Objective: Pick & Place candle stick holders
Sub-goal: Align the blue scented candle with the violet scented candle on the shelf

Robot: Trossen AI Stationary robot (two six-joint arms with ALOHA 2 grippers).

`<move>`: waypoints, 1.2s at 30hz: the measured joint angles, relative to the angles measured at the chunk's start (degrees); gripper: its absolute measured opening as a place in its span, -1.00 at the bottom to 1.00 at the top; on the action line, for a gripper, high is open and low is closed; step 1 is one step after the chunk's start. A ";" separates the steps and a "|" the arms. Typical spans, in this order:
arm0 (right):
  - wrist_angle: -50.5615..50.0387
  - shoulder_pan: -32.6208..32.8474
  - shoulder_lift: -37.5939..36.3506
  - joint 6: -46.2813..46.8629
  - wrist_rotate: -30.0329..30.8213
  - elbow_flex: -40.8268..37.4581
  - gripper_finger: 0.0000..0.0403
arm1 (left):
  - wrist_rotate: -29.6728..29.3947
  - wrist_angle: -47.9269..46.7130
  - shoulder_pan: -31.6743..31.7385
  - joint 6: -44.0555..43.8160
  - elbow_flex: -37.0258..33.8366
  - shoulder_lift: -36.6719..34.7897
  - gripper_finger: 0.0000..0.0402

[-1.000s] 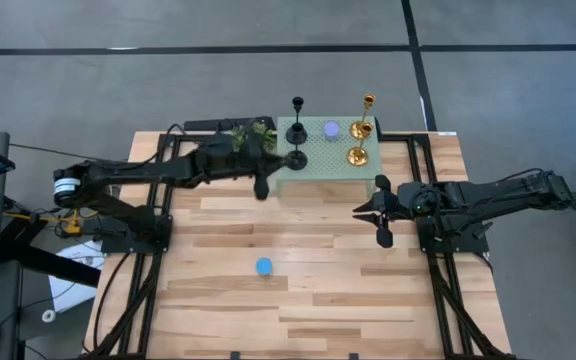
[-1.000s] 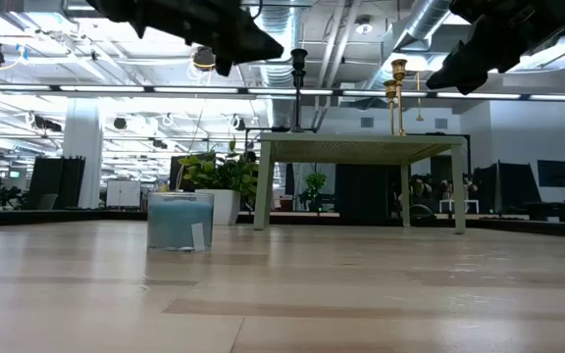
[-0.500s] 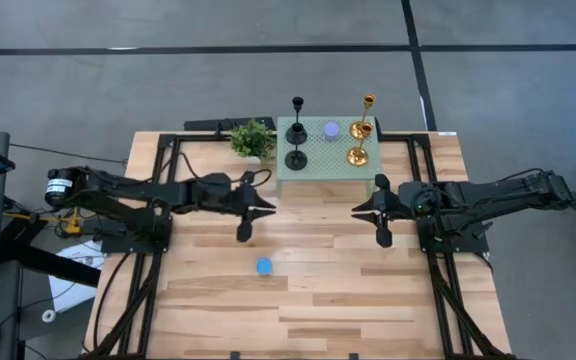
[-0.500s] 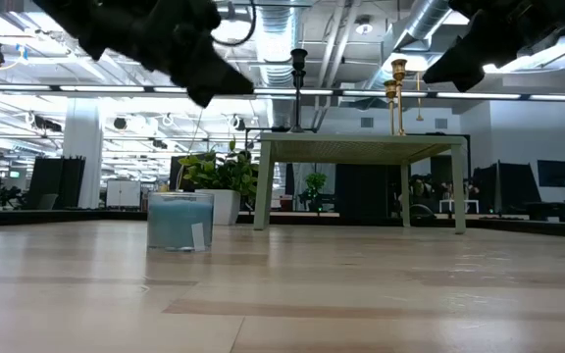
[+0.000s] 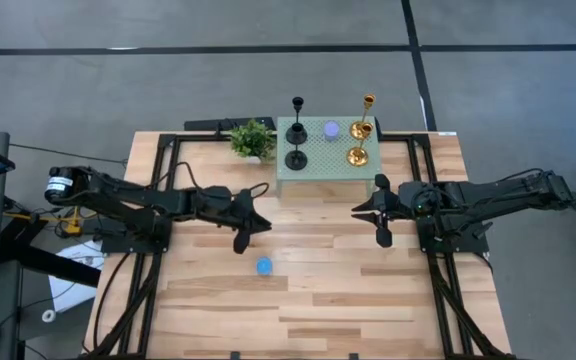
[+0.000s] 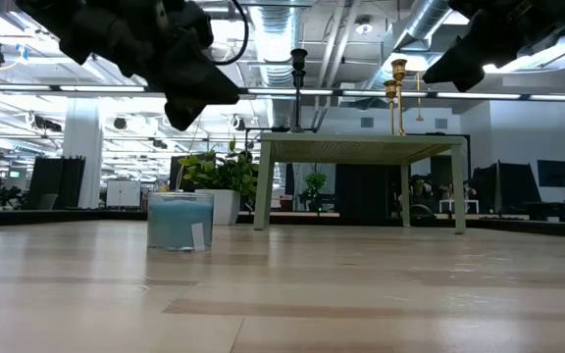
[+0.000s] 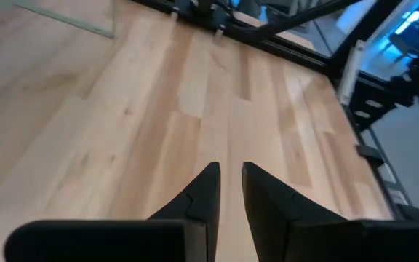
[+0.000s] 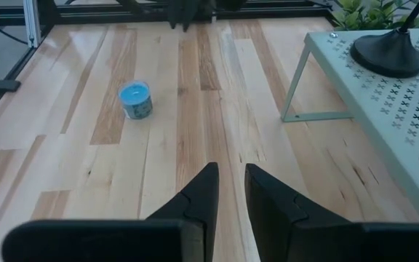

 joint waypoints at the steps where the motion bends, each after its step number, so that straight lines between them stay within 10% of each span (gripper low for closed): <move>1: 0.00 0.00 0.00 0.00 -0.01 0.00 -0.70 | 0.06 0.05 -0.44 -0.36 0.00 0.00 -0.70; 13: -0.23 0.04 -0.01 0.00 -0.20 0.00 -0.70 | -1.05 0.38 -5.35 -11.80 0.00 0.00 -0.72; 25: -0.25 0.04 -0.01 -0.17 -0.18 0.00 -0.70 | -17.79 -1.48 -16.54 -13.31 1.64 0.99 -0.98; 36: -0.52 0.04 0.01 -0.11 -0.18 0.00 -0.70 | -20.98 -30.07 -16.66 -18.15 18.42 10.86 -0.98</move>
